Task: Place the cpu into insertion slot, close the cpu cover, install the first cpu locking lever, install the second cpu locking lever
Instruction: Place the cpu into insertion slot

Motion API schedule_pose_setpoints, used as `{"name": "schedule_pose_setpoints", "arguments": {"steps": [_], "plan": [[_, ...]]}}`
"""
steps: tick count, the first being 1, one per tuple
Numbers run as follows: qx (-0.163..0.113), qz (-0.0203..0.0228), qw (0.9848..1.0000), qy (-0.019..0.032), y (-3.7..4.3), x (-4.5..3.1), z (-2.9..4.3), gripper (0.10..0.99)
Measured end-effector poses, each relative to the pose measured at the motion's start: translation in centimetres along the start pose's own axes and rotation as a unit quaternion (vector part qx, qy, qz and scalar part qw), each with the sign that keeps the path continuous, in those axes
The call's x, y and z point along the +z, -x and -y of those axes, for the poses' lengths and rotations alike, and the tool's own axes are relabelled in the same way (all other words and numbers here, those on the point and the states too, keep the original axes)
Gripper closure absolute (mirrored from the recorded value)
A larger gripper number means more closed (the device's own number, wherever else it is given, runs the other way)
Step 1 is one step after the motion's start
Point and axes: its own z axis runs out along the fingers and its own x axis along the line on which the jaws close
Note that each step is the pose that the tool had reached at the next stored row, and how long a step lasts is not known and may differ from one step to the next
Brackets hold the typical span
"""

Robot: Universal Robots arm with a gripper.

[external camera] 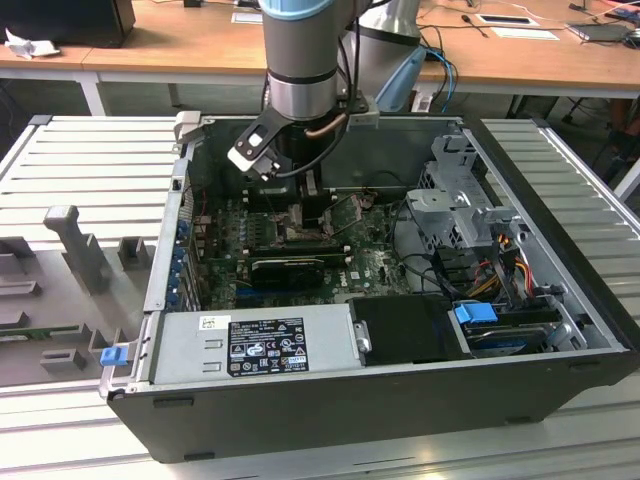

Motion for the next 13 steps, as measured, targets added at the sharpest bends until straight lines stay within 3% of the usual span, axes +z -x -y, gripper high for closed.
{"name": "schedule_pose_setpoints", "arguments": {"steps": [4, 13], "plan": [[0.000, -0.0001, 1.0000, 0.0000, -0.17, 0.54, 0.42, 0.557], [0.008, 0.0006, 1.0000, 0.0001, -0.34, 0.93, 0.48, 0.557]]}}
